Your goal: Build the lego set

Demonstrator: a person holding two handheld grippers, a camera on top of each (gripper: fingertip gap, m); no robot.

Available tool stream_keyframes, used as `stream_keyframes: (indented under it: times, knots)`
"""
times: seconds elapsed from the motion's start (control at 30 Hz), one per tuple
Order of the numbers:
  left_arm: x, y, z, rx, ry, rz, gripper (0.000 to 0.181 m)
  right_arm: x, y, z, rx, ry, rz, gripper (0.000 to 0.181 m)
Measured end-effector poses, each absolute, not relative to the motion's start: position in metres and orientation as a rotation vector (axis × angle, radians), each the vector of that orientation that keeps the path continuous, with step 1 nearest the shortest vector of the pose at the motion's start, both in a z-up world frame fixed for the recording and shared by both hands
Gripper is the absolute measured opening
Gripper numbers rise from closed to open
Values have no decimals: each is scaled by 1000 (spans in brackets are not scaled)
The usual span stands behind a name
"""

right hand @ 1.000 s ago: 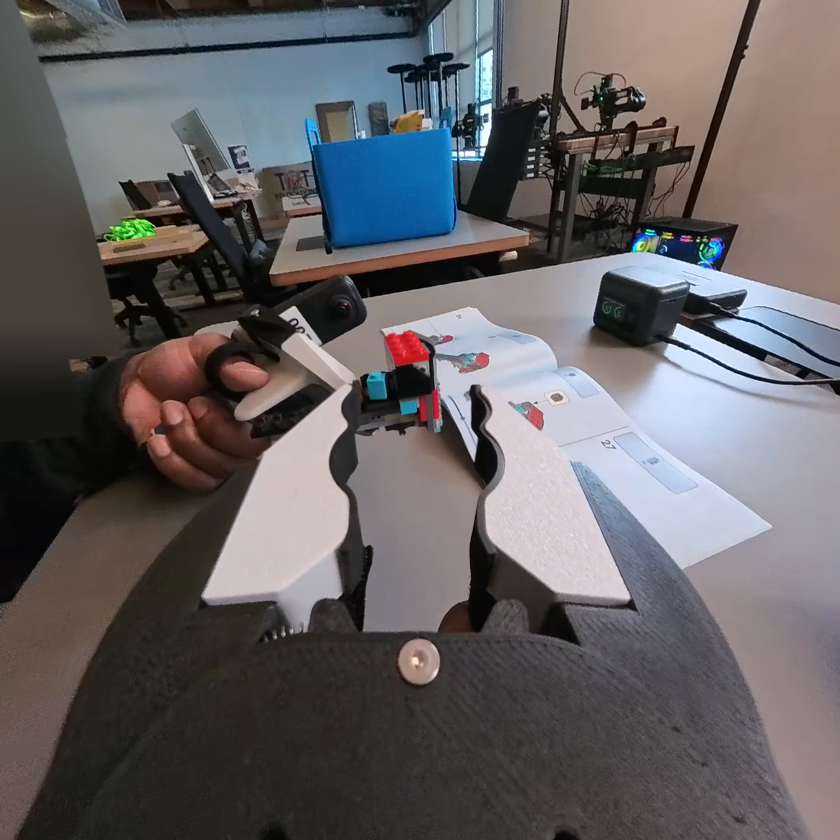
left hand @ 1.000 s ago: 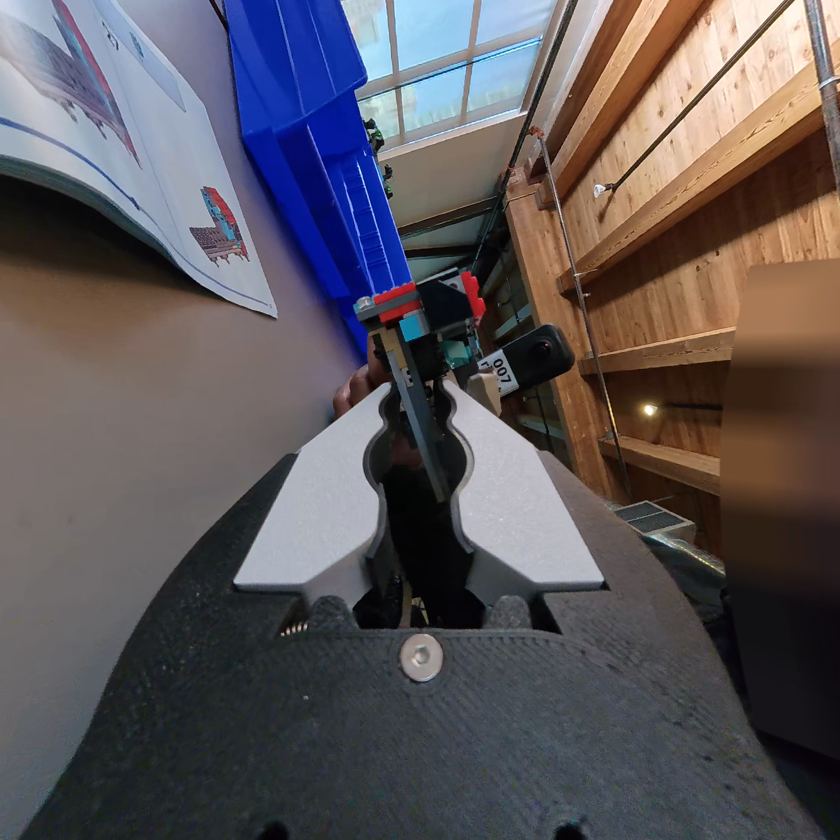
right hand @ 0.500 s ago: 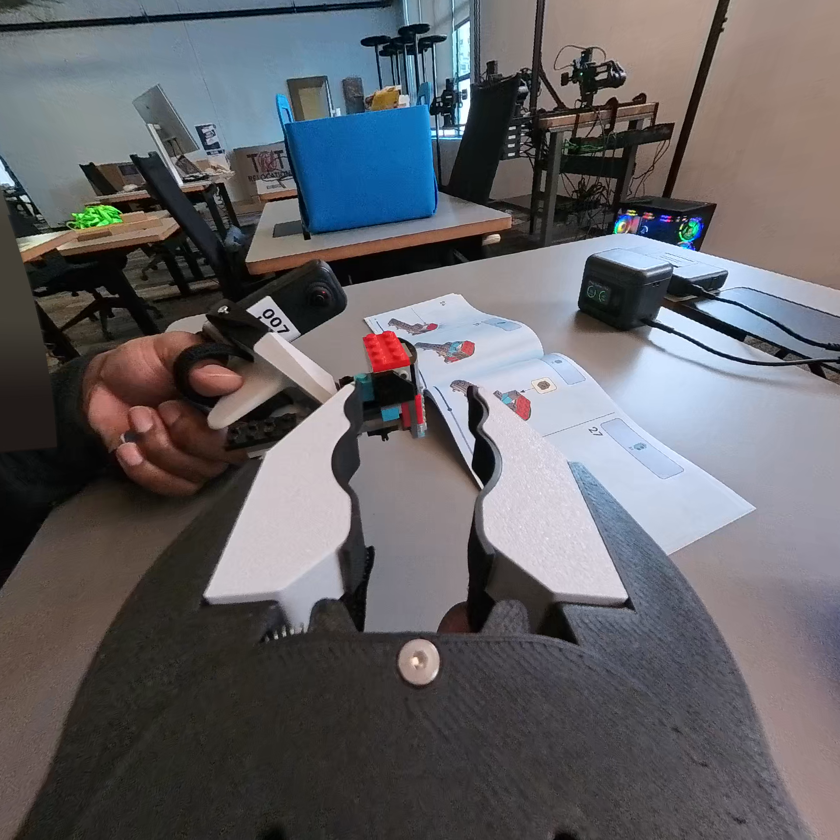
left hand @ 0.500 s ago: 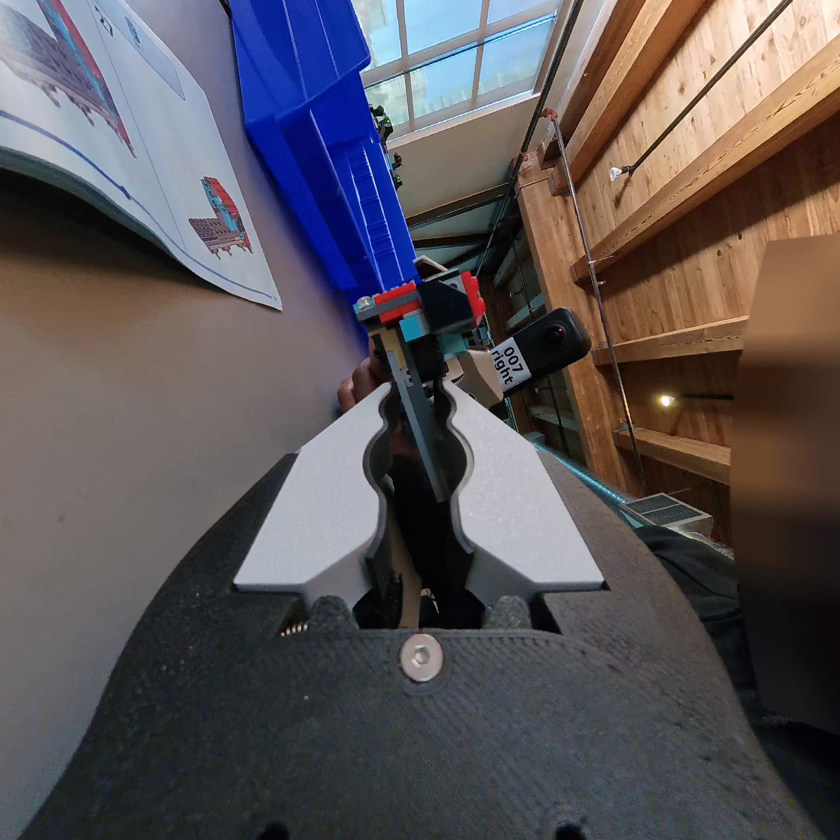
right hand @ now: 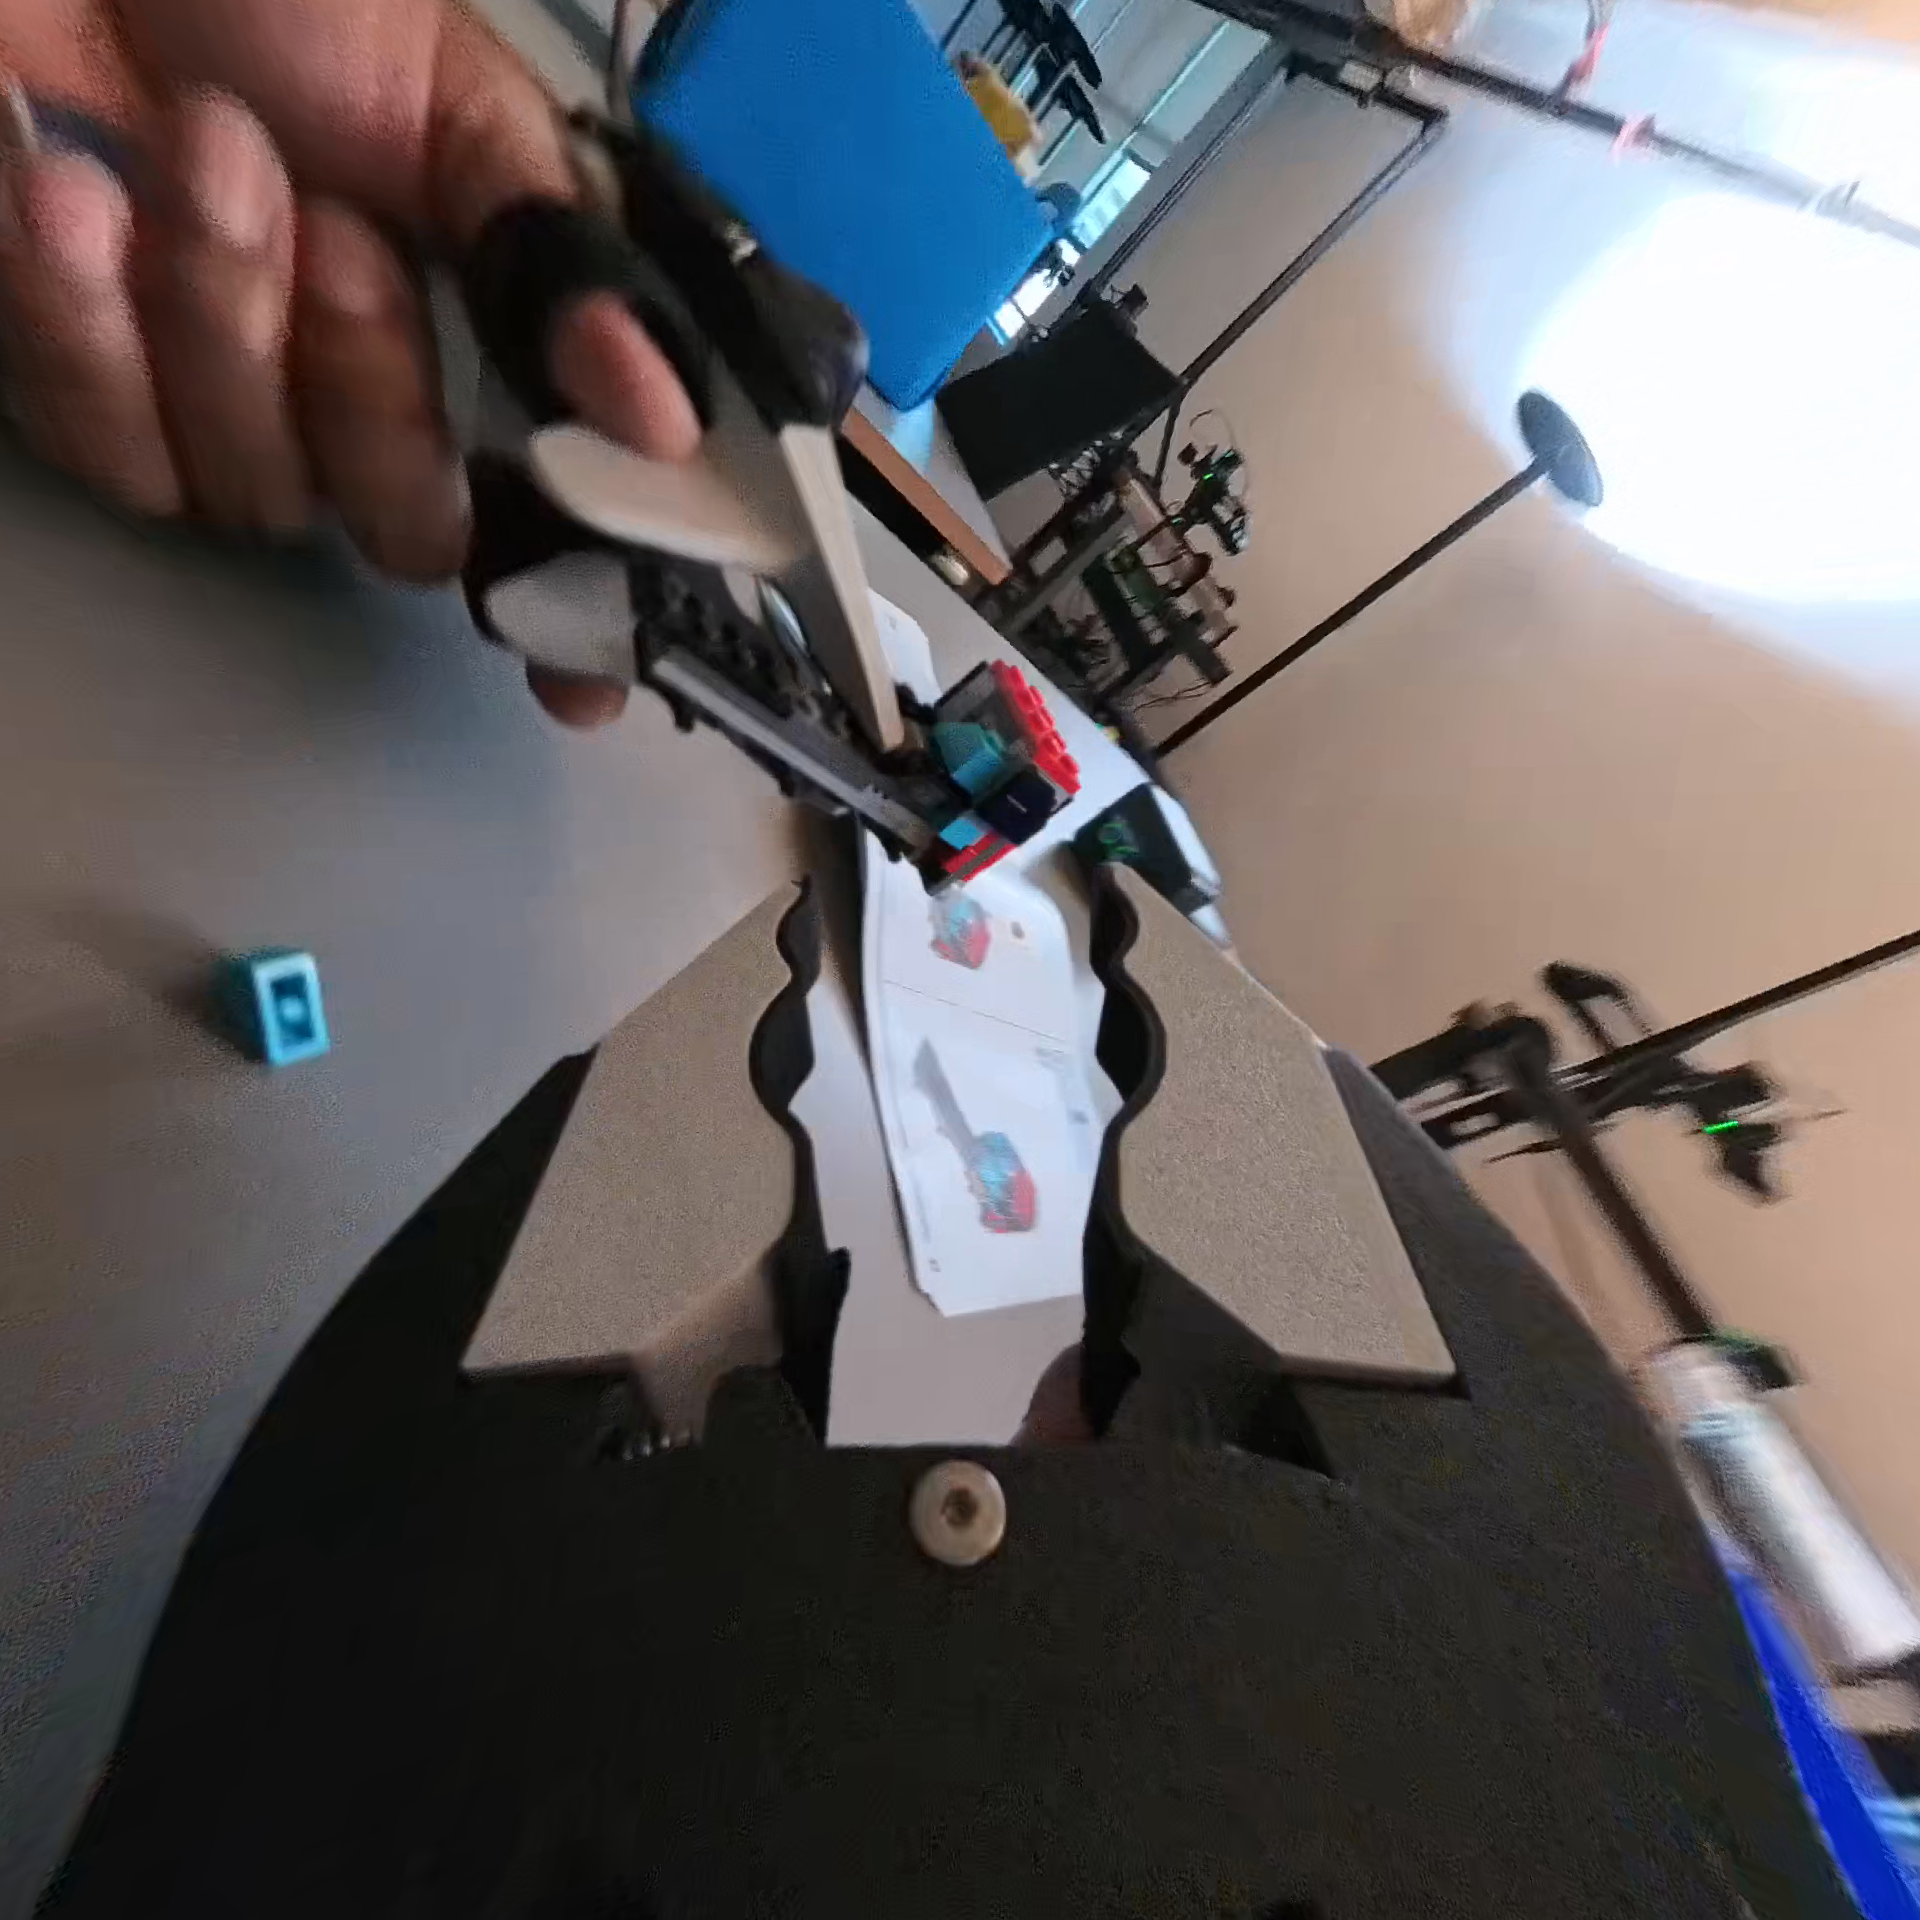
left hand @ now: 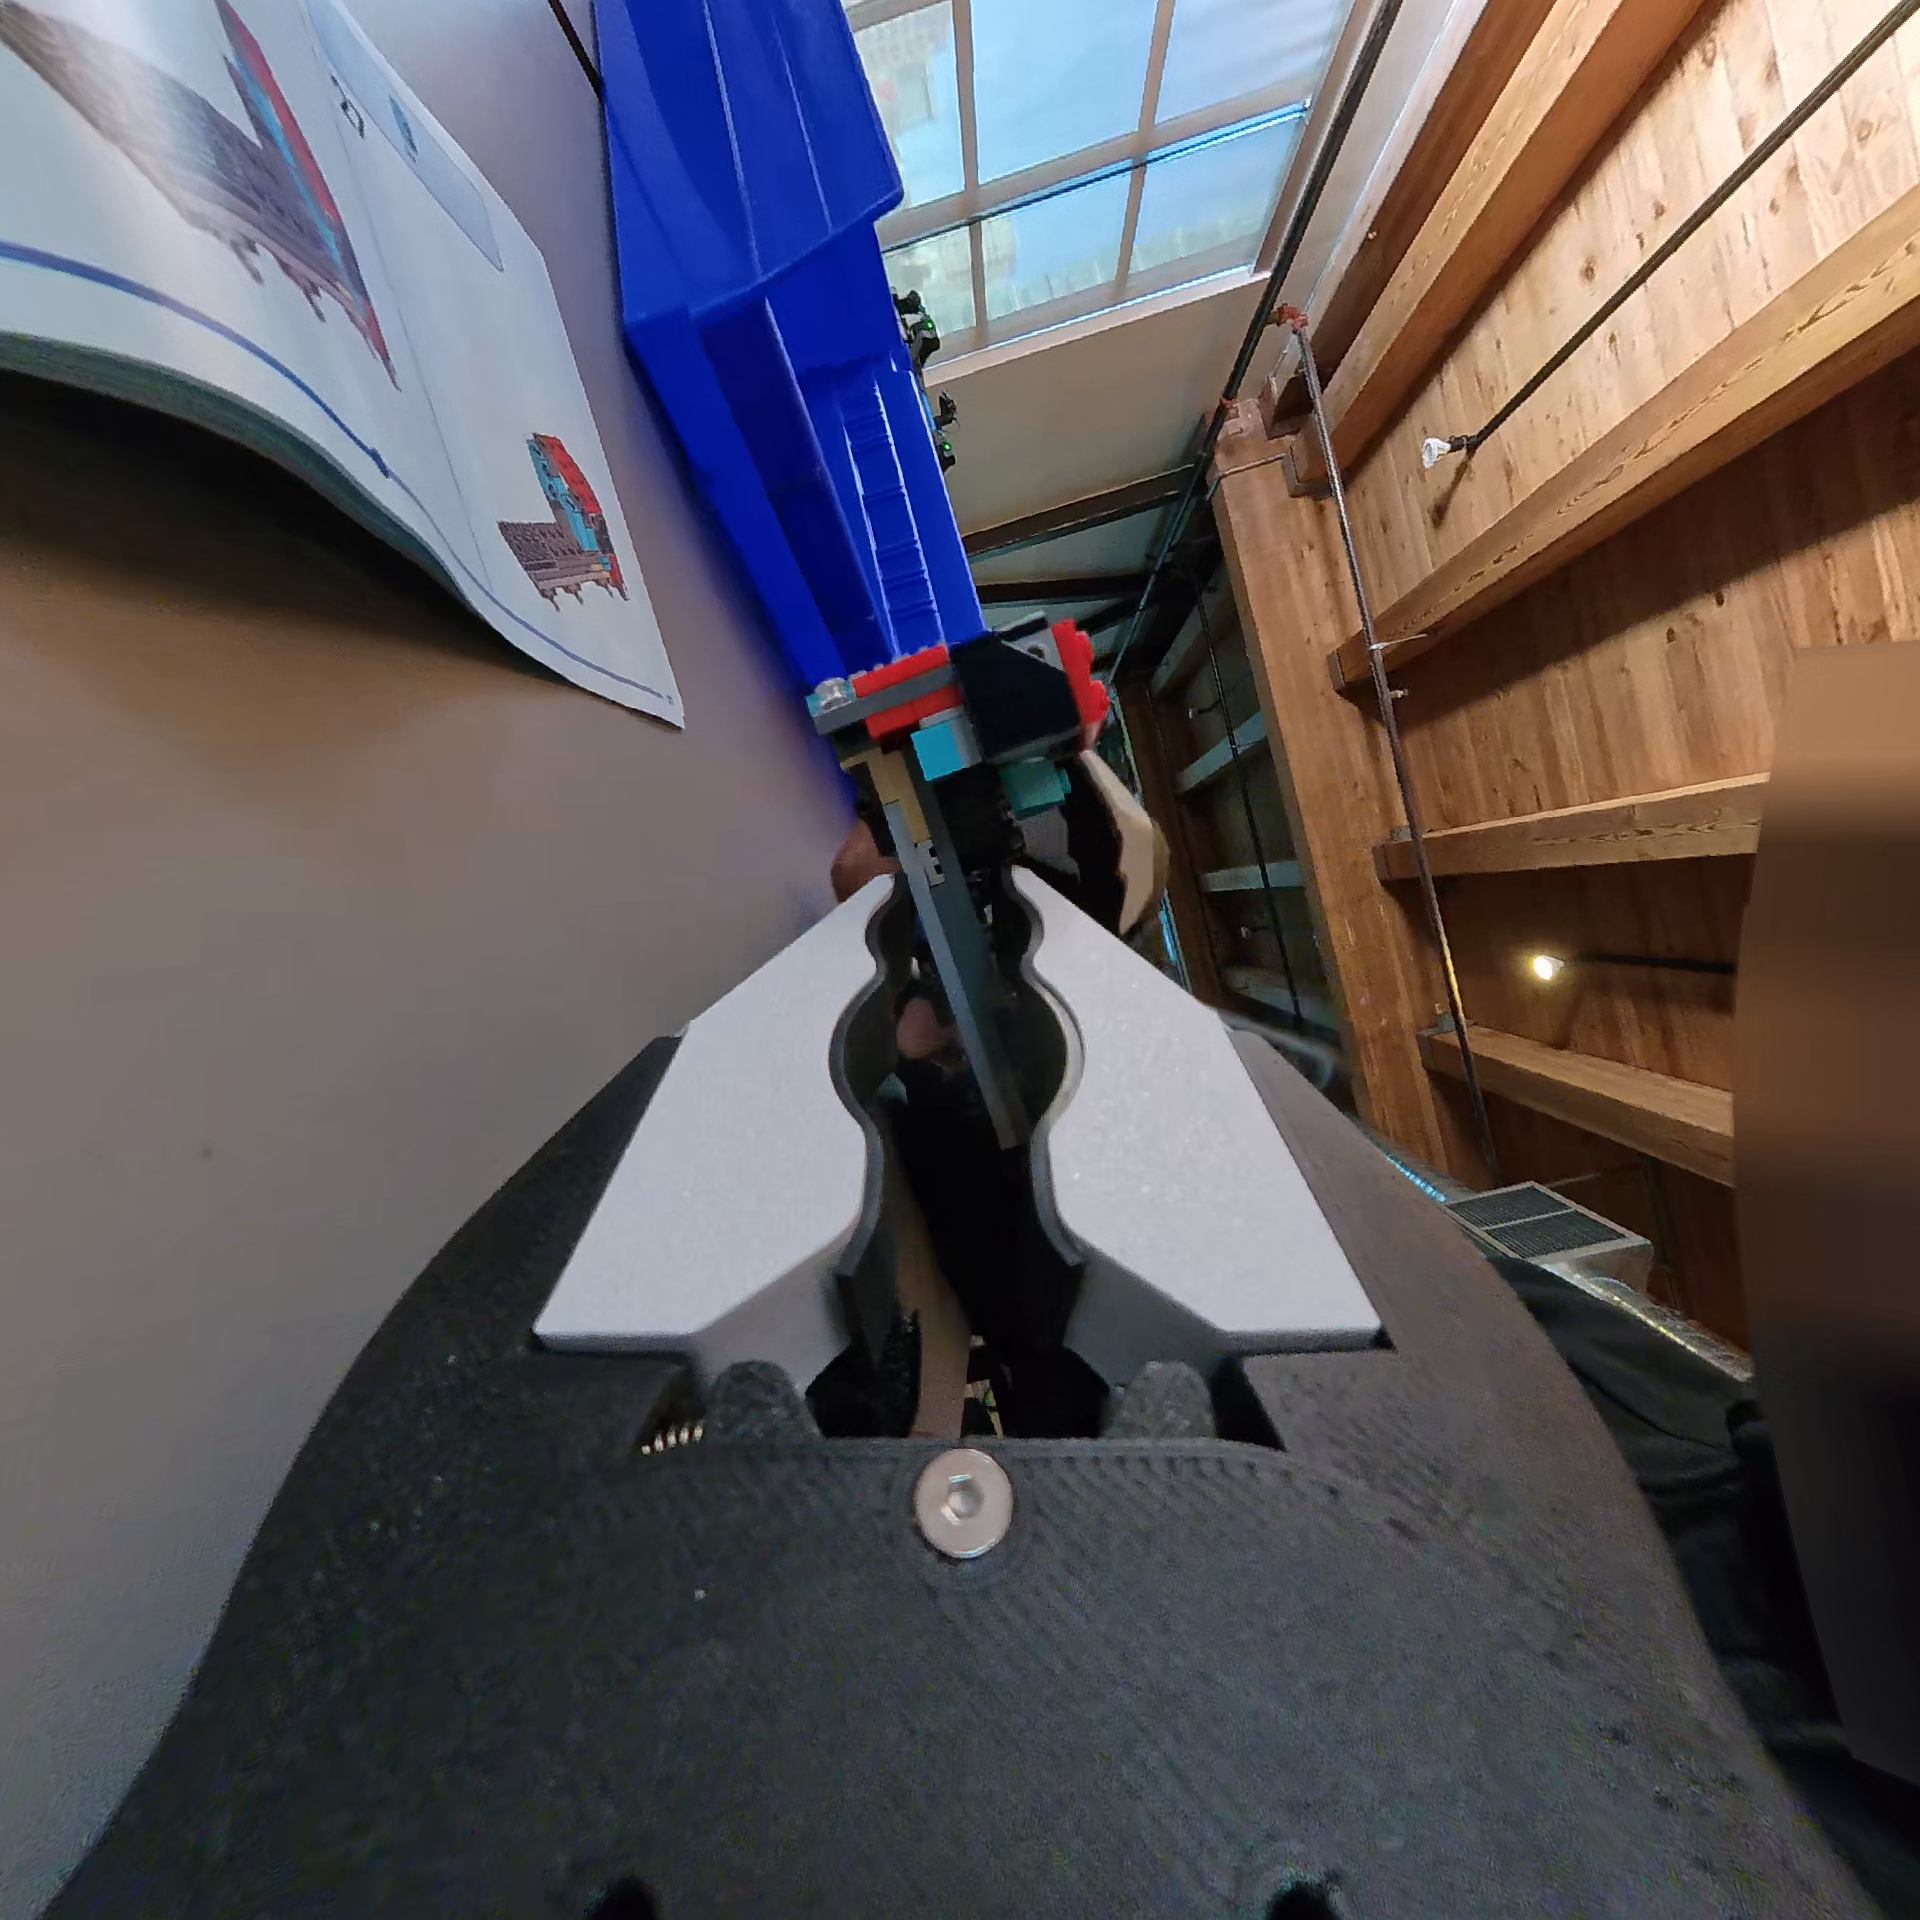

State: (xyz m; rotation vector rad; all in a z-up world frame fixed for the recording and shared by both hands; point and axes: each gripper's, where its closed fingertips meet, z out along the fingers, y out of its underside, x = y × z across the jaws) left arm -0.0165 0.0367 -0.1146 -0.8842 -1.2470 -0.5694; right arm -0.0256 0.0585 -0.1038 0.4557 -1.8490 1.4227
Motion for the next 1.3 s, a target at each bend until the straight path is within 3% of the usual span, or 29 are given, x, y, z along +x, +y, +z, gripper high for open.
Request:
stream_keyframes:
  times: [0.27, 0.77, 1.3]
  knots:
    - [4, 48, -113, -823, -1271, -630, 15, -15, 68, -114, 689, -1644, 1219, 51]
    - [16, 73, -92, -768, -1276, -600, 15, -2, 92, -89, -166, -2273, 1965, 54]
    - [19, 79, -98, -778, -1315, -560, 15, -4, 91, -89, -268, -2294, 2058, 54]
